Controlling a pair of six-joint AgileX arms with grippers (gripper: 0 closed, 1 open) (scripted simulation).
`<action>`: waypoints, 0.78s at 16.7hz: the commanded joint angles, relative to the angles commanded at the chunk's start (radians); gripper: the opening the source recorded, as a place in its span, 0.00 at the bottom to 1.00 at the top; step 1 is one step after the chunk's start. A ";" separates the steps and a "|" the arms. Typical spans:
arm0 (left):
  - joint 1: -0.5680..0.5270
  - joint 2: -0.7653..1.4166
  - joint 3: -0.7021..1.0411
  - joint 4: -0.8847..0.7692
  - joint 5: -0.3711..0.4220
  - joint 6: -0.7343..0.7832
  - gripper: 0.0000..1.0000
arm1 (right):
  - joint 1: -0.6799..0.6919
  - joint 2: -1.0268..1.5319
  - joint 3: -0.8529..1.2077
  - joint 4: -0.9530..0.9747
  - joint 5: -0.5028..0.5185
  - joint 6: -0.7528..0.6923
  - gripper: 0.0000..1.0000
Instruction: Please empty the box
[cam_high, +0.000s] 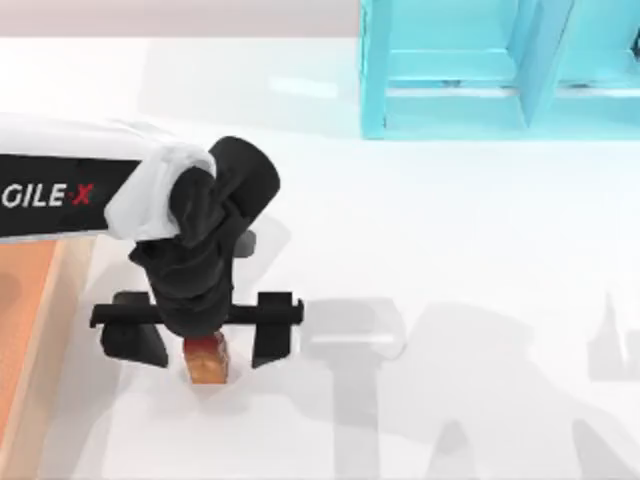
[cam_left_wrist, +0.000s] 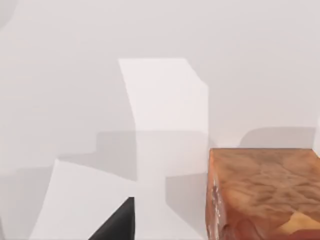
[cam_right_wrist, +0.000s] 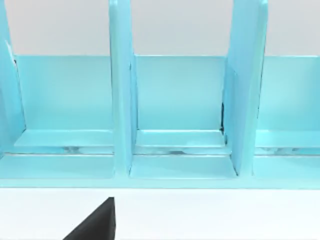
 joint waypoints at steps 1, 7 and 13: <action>0.000 0.000 0.000 0.000 0.000 0.000 1.00 | 0.000 0.000 0.000 0.000 0.000 0.000 1.00; 0.001 -0.002 0.003 -0.002 0.000 -0.001 1.00 | 0.000 0.000 0.000 0.000 0.000 0.000 1.00; 0.000 -0.033 0.096 -0.164 0.003 0.000 1.00 | 0.000 0.000 0.000 0.000 0.000 0.000 1.00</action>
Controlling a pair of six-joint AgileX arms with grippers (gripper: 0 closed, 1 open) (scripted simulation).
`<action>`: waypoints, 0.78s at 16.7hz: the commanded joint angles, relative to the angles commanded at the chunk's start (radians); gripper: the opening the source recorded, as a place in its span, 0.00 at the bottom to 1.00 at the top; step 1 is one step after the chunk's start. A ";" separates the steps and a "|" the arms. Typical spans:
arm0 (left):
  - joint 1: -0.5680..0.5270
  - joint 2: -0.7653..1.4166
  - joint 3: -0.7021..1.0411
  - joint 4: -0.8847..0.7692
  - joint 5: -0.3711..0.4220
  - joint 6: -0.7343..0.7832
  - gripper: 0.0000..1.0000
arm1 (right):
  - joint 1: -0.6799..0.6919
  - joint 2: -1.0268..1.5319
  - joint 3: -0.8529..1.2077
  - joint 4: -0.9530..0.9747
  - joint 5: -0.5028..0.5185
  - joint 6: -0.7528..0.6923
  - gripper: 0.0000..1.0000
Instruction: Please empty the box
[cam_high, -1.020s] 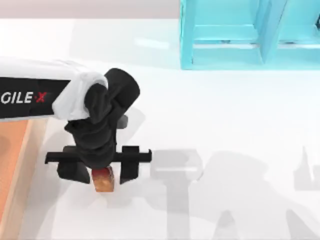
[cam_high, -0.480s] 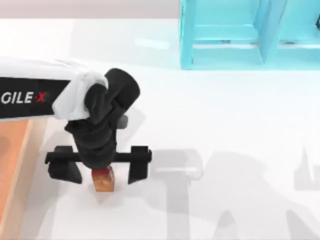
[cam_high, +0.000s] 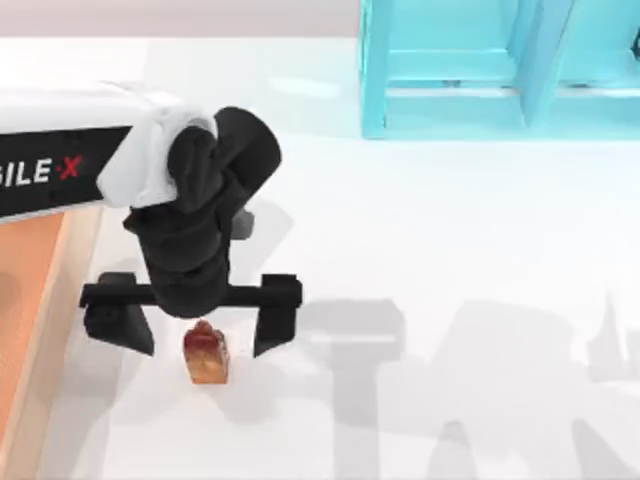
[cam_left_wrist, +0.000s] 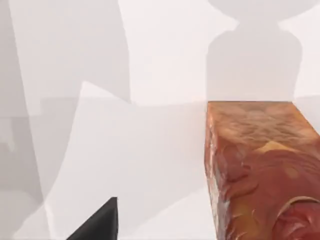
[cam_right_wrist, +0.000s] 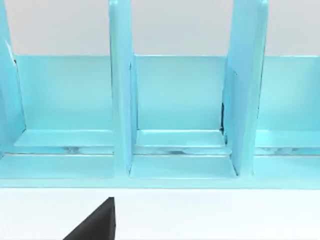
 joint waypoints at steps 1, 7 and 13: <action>0.000 -0.011 0.018 -0.037 0.000 0.000 1.00 | 0.000 0.000 0.000 0.000 0.000 0.000 1.00; -0.002 -0.079 0.104 -0.147 -0.003 -0.005 1.00 | 0.000 0.000 0.000 0.000 0.000 0.000 1.00; 0.035 -0.059 0.126 -0.163 -0.004 0.031 1.00 | 0.000 0.000 0.000 0.000 0.000 0.000 1.00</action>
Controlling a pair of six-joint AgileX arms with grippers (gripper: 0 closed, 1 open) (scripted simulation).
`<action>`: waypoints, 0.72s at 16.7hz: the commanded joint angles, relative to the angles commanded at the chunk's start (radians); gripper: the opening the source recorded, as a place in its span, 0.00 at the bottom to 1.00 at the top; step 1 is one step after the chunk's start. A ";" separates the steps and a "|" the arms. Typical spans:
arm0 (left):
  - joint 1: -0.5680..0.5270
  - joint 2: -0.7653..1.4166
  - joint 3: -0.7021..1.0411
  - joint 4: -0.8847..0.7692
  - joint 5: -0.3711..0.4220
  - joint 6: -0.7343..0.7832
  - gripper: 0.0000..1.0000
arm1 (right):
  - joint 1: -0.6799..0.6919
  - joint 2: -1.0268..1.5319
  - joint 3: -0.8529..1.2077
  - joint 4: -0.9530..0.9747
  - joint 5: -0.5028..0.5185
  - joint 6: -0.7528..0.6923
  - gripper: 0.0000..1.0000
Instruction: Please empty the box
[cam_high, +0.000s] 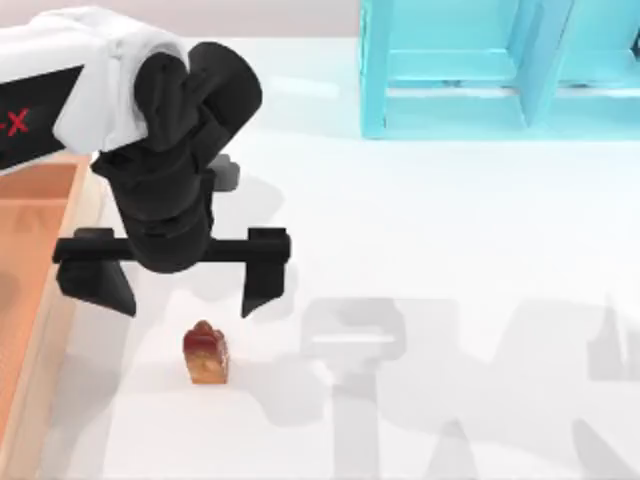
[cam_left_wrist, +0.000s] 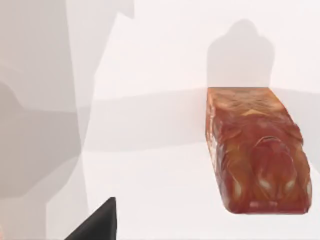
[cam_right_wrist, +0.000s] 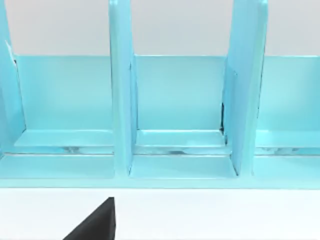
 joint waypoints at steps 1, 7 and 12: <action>0.031 0.012 0.021 -0.015 -0.001 0.032 1.00 | 0.000 0.000 0.000 0.000 0.000 0.000 1.00; 0.364 0.099 0.209 -0.136 -0.004 0.365 1.00 | 0.000 0.000 0.000 0.000 0.000 0.000 1.00; 0.651 0.140 0.354 -0.216 -0.001 0.666 1.00 | 0.000 0.000 0.000 0.000 0.000 0.000 1.00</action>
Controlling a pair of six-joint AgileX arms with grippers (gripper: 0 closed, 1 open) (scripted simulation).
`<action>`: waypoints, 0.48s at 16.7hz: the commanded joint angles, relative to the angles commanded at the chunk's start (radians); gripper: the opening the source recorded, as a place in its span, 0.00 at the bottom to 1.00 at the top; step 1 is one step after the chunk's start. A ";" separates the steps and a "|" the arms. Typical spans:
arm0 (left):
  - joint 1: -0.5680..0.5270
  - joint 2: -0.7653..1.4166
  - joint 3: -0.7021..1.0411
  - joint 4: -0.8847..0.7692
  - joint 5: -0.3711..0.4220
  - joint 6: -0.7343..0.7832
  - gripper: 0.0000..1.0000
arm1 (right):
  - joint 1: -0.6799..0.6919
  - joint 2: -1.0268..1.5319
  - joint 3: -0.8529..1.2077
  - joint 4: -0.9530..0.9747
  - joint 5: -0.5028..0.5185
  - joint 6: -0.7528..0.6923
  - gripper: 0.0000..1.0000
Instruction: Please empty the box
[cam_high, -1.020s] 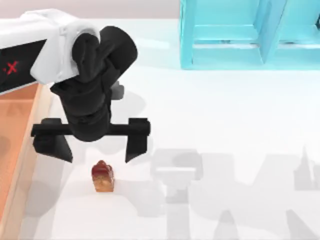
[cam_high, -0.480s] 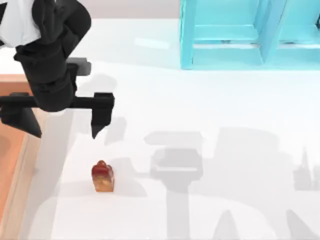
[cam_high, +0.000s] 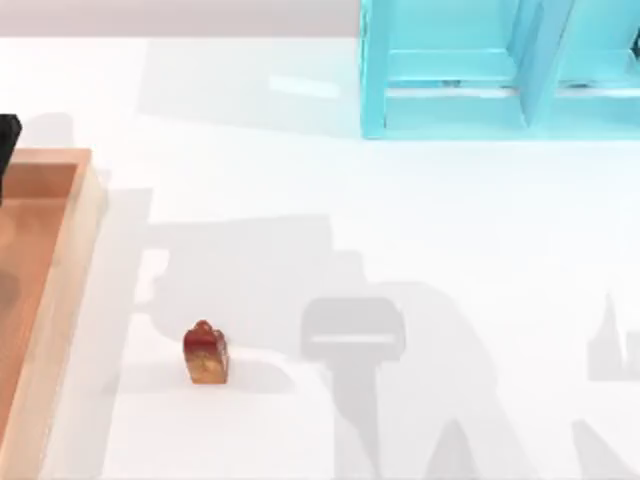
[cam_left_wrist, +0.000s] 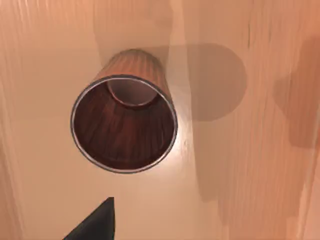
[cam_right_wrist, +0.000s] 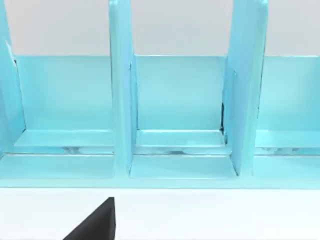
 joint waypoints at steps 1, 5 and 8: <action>0.030 0.003 0.018 -0.008 0.000 0.031 1.00 | 0.000 0.000 0.000 0.000 0.000 0.000 1.00; 0.062 0.005 0.038 -0.017 0.001 0.064 1.00 | 0.000 0.000 0.000 0.000 0.000 0.000 1.00; 0.059 0.002 0.033 -0.012 0.000 0.063 1.00 | 0.000 0.000 0.000 0.000 0.000 0.000 1.00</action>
